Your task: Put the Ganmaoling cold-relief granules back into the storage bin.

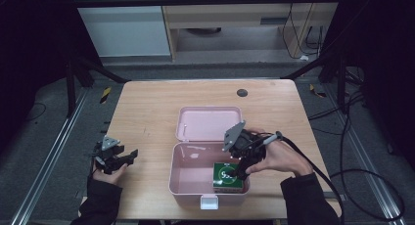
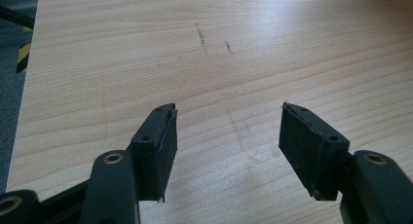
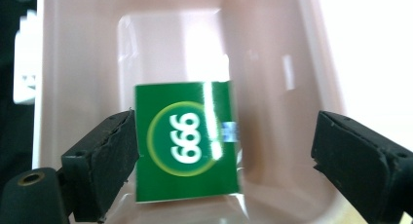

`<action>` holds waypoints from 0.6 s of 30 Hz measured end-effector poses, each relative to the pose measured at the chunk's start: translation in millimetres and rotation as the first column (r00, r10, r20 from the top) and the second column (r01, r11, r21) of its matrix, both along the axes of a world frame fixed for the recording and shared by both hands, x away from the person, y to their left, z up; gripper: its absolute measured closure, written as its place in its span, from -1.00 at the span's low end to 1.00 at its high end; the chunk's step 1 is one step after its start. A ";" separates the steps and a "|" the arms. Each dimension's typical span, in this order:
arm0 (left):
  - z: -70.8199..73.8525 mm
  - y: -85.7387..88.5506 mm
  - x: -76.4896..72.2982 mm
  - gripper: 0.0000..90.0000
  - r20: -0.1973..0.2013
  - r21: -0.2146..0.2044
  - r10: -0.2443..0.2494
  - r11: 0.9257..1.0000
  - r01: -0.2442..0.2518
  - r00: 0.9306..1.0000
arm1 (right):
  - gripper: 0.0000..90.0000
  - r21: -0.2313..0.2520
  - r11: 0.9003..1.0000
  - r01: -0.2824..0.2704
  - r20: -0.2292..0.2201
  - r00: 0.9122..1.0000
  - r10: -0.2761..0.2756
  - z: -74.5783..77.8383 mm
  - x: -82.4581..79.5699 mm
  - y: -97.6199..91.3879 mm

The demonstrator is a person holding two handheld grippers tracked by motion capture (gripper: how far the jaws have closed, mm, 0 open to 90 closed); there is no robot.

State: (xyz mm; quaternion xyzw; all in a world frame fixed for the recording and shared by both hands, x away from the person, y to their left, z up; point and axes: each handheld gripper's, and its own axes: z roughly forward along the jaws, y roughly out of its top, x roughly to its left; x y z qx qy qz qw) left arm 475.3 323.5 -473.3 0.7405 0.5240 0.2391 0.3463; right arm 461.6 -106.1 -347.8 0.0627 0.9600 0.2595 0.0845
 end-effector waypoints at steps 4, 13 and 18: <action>0.0 -0.2 0.0 -0.14 0.000 -0.005 -0.001 1.000 0.001 1.000 | -0.78 0.094 0.990 0.101 0.075 0.991 -0.109 20.6 -0.3 -21.5; 0.0 -0.6 -0.1 -0.12 0.001 -0.011 0.000 1.000 0.000 1.000 | -0.88 0.259 0.919 0.298 0.099 0.938 -0.332 23.8 3.0 -54.6; -0.3 -1.3 0.1 -0.08 -0.004 -0.013 -0.005 1.000 0.005 1.000 | -0.88 0.431 0.791 0.434 0.084 0.854 -0.514 16.7 2.5 -86.5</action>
